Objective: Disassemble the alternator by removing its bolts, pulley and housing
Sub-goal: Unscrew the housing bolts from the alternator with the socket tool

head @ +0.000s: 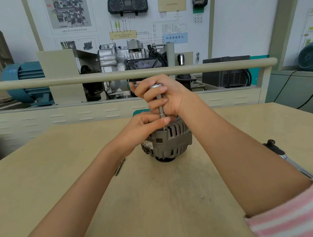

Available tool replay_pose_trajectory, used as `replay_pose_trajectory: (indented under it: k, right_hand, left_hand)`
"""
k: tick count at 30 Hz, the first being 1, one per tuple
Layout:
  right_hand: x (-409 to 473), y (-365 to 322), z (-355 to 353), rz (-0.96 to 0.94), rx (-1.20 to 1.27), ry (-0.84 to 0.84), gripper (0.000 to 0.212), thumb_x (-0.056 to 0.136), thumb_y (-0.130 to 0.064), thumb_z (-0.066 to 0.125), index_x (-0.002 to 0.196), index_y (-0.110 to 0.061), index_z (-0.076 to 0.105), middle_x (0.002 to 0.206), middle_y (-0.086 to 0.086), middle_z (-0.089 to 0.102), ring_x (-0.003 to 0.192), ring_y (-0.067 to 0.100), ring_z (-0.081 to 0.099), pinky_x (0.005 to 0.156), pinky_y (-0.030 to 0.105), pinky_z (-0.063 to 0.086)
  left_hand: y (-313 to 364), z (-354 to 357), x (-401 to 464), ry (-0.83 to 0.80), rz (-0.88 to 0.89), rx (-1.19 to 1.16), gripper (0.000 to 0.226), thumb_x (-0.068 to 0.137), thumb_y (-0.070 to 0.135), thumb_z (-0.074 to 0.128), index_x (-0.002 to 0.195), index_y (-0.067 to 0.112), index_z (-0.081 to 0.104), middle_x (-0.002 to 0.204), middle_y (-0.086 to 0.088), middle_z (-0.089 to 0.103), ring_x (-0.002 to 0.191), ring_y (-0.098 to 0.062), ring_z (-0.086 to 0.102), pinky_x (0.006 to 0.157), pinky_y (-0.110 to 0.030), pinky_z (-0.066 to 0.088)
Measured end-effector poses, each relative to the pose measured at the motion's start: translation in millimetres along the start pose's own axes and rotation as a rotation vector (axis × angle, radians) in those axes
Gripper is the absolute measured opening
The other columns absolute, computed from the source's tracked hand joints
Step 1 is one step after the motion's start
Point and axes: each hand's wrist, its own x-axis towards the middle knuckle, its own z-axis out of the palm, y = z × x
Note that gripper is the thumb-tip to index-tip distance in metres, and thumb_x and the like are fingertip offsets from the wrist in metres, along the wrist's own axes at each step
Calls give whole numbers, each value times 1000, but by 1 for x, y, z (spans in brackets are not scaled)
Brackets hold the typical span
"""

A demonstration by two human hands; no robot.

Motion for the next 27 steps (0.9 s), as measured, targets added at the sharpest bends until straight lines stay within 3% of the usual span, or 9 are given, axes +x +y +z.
replay_pose_trajectory:
  k: [2,4,7,10,12,16,21,24,27]
  right_hand:
    - [-3,2,-2,-32,63,-24,16,88,-10,36,87,-5,51,44,-7,42,24,4,38,27,13,10]
    - [-7,5,-2,-153,103,81,19,92,-8,31,86,-8,49,44,-8,42,25,3,36,28,11,10]
    - [-3,21,9,-613,72,514,22,95,-2,25,82,-13,39,53,-4,44,30,4,36,26,13,16]
    - [5,34,18,-986,47,760,19,96,0,23,89,-13,34,68,4,42,38,11,38,30,11,22]
    - [4,33,20,-919,4,737,19,94,3,23,89,-10,36,65,4,41,34,9,37,29,10,20]
    - [1,20,18,-549,-204,564,28,91,2,25,71,-14,35,57,-2,39,28,4,34,28,13,11]
    - [6,10,15,-102,-276,166,21,96,-6,29,82,-13,43,46,-10,39,29,1,30,28,12,9]
    - [11,14,20,-9,-344,137,15,98,-7,31,90,-11,43,46,-8,40,29,2,30,27,12,11]
    - [12,11,18,-29,-268,125,17,97,-6,29,88,-13,41,45,-10,40,28,2,31,28,12,9]
  left_hand:
    - [0,0,0,0,25,12,17,92,22,57,92,22,74,89,18,72,88,3,66,70,-10,47]
    - [-2,1,0,21,36,21,17,92,21,58,87,17,74,82,15,69,82,0,63,70,-12,46]
    - [-3,1,0,38,39,31,24,92,20,58,84,2,73,81,-16,61,79,-18,57,70,-25,42]
    - [-1,2,-1,49,40,37,44,93,7,54,60,30,74,61,7,68,59,0,61,56,-11,43]
    - [-1,3,-2,50,23,31,45,93,7,54,61,32,74,64,11,70,61,0,62,57,-12,46]
    - [0,2,-1,47,-10,-35,18,93,17,57,86,9,73,82,-4,73,79,-17,66,70,-25,50]
    - [1,1,-2,10,-32,-80,19,89,25,59,81,23,76,86,3,76,83,-7,70,71,-13,50]
    - [1,-2,-4,-1,-12,-125,17,83,28,62,80,32,79,92,7,76,93,-5,69,78,-11,49]
    - [1,-1,-5,-3,-12,-125,19,77,37,63,77,26,78,87,2,76,84,-8,71,72,-13,50]
